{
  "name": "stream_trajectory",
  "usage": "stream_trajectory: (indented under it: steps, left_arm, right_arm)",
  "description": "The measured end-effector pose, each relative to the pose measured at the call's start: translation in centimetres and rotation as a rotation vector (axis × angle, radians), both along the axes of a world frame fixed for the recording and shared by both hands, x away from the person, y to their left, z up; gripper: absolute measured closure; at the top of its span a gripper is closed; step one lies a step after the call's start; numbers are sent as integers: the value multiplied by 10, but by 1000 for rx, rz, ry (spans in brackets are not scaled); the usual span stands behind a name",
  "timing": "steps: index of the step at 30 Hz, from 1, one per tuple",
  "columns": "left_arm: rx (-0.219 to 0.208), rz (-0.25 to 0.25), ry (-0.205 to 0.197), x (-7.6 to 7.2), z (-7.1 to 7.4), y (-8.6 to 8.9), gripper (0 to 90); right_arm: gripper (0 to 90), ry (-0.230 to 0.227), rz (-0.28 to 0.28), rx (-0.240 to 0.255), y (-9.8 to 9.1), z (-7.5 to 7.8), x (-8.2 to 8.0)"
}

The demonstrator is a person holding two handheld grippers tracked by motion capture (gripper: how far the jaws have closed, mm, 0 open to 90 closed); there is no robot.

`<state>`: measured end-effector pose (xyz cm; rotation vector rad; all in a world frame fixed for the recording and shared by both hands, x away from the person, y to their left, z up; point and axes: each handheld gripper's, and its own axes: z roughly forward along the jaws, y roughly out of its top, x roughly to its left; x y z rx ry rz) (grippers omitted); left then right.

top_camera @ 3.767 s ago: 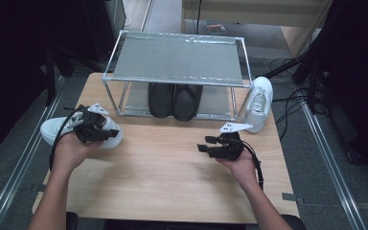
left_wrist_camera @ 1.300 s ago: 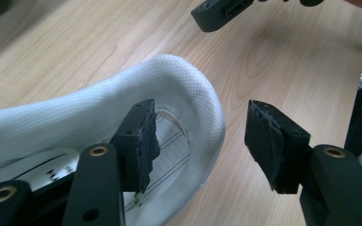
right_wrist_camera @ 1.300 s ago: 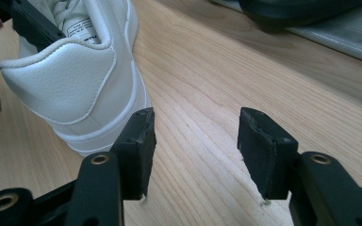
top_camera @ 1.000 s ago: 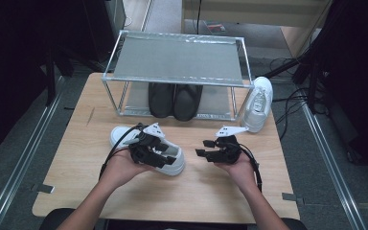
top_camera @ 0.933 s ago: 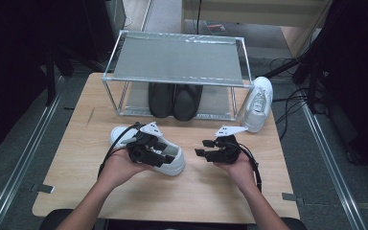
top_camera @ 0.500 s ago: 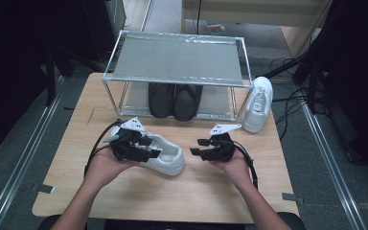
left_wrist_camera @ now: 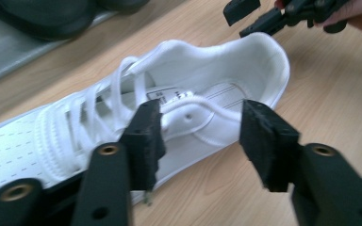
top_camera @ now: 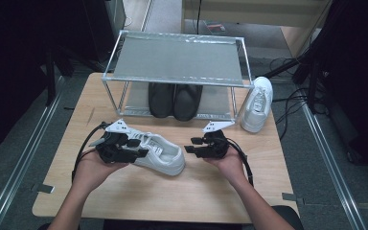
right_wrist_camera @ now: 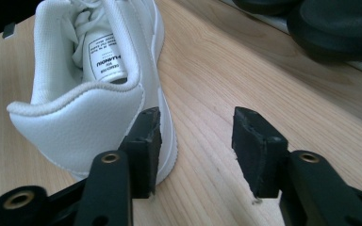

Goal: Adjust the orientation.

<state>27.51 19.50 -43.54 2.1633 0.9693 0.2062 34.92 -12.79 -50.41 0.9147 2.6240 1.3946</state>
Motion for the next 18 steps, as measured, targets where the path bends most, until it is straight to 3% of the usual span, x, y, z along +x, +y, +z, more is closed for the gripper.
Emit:
stream_trajectory:
  steps: [5,8,13,18]
  left_arm:
    - [-3,37,9,-2,-11,14,787]
    - [4,65,34,-1,-20,23,888]
    - [10,100,57,3,-34,37,900]
    - [22,116,48,5,-40,41,900]
  right_arm:
    - [659,-6,7,-3,7,1,1]
    - [709,-8,12,8,11,3,1]
    - [786,-24,31,-4,19,3,0]
    - [853,-16,52,-6,25,2,-1]
